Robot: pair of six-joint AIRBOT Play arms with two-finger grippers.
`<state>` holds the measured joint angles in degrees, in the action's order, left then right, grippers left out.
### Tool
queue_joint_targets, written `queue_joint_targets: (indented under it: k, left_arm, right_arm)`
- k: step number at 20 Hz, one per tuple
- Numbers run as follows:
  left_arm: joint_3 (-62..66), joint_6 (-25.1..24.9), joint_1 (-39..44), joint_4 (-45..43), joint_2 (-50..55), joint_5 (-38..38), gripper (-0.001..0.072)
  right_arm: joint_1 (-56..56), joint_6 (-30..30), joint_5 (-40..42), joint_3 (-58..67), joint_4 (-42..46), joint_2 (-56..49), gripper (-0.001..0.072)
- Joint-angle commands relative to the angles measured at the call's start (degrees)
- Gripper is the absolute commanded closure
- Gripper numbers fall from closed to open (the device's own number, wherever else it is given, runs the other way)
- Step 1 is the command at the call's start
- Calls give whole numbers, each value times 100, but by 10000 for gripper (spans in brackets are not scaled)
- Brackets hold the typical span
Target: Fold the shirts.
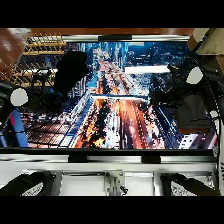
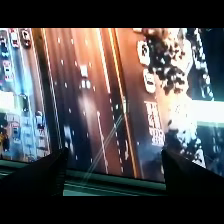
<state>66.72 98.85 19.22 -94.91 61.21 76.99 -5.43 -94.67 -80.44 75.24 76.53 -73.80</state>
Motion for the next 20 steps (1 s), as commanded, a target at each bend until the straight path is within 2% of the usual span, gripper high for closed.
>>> queue_joint_targets:
  k: [1, 12, 18, 20]
  left_arm:
    - [7, -2, -2, 0, 4, -2, 190]
    - [7, -2, -2, 0, 4, -2, 191]
    - [7, 0, -2, 0, 7, -13, 190]
    - [7, 0, -2, 2, 76, -468, 191]
  right_arm:
    - [2, -2, 35, -2, -120, -2, 19]
    - [2, -2, 42, -2, -186, -2, 19]
    - [2, -4, 588, -2, -409, -2, 19]
    - [2, -4, 577, -2, -409, -2, 19]
